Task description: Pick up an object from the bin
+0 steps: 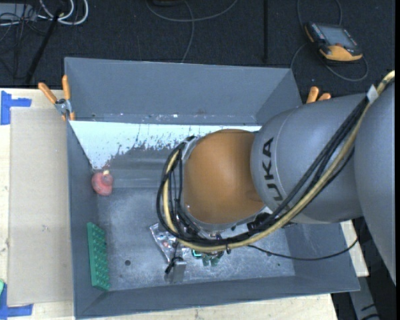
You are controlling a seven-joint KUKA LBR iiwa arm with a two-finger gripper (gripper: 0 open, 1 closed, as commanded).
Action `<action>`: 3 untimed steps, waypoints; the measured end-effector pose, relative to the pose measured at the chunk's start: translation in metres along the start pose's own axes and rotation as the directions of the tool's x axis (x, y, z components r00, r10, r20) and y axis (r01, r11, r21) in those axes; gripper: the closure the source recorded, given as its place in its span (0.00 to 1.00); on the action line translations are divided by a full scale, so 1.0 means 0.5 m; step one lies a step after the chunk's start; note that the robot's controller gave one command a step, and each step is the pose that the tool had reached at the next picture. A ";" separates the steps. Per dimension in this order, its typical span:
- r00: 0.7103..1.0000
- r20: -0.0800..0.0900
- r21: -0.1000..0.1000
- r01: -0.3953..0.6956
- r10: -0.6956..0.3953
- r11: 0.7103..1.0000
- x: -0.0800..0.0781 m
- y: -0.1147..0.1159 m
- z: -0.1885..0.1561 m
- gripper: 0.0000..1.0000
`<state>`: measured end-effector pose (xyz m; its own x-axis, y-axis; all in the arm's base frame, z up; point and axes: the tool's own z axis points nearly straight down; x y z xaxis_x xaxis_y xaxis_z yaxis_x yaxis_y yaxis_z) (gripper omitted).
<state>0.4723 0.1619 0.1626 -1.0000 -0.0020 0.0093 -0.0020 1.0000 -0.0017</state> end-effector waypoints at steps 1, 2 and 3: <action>0.976 0.007 0.001 0.219 -0.219 0.976 -0.155 -0.108 0.187 0.00; 0.976 0.008 -0.001 0.218 -0.218 0.976 -0.155 -0.103 0.179 1.00; 0.987 0.018 -0.002 0.161 -0.161 0.987 -0.152 -0.052 -0.072 1.00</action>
Offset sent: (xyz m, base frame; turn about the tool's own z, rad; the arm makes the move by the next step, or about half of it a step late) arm 0.0765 -0.0520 -0.0908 -0.2232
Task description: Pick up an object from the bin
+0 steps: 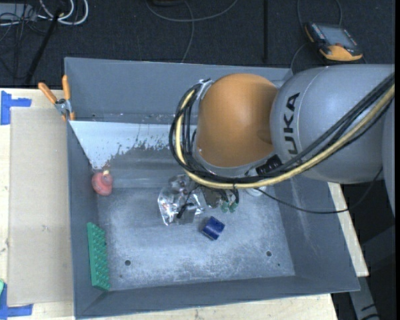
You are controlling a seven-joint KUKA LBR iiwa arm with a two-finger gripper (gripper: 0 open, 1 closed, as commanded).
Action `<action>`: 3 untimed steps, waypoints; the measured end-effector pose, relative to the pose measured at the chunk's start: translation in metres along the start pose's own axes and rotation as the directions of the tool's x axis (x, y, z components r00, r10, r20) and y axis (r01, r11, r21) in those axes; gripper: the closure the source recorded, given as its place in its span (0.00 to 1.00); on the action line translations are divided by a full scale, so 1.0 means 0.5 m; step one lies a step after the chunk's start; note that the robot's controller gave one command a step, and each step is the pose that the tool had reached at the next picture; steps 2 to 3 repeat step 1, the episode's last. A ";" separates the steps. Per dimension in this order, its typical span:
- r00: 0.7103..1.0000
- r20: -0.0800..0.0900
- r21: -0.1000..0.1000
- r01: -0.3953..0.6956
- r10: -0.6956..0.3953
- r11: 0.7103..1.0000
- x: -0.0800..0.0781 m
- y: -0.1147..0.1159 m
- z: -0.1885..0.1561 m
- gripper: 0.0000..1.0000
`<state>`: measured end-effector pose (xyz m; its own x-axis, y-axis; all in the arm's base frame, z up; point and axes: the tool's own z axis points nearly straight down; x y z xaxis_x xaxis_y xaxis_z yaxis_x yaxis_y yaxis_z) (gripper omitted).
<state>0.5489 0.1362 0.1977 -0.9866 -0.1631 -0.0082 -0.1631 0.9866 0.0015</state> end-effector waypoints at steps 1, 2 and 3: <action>0.923 -0.001 0.001 0.385 -0.385 0.923 -0.108 -0.044 -0.112 1.00; 0.923 -0.001 0.001 0.385 -0.385 0.923 -0.108 -0.044 -0.112 1.00; 0.923 -0.001 0.001 0.385 -0.385 0.923 -0.108 -0.044 -0.112 1.00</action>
Offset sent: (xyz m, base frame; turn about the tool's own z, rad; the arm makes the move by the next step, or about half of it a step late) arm 0.0544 -0.0131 0.0547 -0.3965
